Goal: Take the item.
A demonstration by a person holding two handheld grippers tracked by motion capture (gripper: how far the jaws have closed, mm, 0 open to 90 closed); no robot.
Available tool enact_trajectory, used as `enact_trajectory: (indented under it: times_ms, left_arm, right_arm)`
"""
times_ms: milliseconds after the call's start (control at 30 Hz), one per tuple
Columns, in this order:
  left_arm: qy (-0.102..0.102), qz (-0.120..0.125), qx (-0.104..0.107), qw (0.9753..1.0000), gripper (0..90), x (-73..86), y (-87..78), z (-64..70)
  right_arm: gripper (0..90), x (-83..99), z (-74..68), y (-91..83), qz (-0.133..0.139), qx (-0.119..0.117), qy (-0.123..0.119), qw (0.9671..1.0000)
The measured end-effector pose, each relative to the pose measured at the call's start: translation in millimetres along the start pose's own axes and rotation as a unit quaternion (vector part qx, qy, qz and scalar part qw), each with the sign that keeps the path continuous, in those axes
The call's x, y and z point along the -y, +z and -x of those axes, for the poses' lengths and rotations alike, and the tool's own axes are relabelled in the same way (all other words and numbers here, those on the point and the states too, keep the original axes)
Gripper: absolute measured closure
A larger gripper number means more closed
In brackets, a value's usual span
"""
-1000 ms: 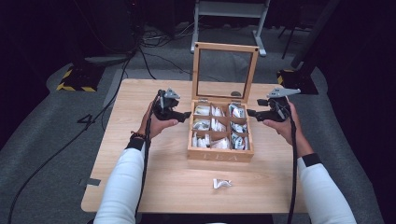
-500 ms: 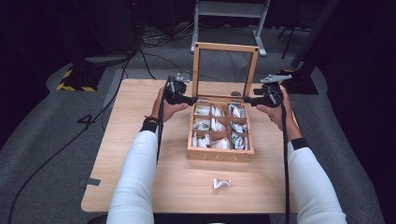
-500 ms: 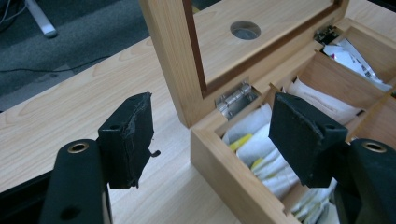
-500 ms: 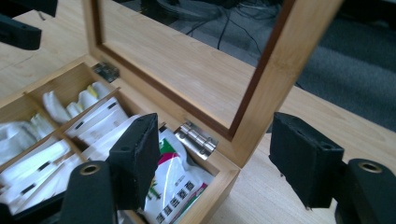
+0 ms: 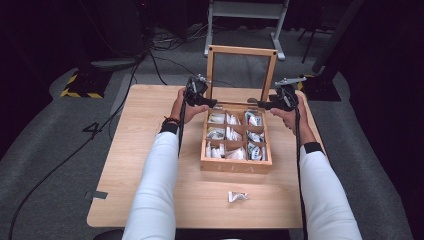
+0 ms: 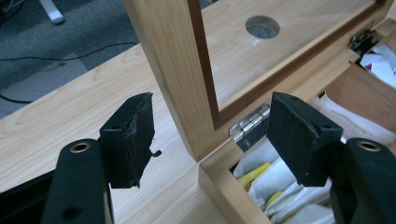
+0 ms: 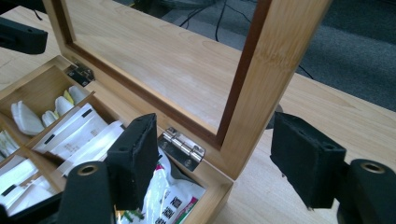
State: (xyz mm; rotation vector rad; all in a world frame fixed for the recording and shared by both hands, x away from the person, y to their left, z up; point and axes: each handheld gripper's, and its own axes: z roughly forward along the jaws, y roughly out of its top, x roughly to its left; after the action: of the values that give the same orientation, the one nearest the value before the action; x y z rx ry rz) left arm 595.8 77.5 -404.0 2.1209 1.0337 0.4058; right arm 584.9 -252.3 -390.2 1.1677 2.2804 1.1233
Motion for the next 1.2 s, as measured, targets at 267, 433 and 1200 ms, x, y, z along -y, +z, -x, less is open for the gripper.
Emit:
enact_trajectory:
  times_ms: [267, 433, 1200]
  left_arm:
    - [-0.031, 0.006, 0.015, 0.9994, 32.7, 1.2, 16.6, -1.5]
    - [-0.035, 0.005, 0.023, 0.9991, 30.4, -4.6, 17.9, 3.0]
    - [-0.042, 0.010, 0.038, 0.9984, 45.2, -6.3, 5.4, -5.1]
  right_arm:
    - [34.8, -1.8, 10.1, 7.6, 0.001, -0.003, 0.027, 0.9996]
    - [34.8, -0.2, 13.5, 10.3, 0.005, -0.012, 0.040, 0.9991]
    - [41.7, -0.3, 6.7, 16.9, 0.008, -0.018, 0.046, 0.9987]
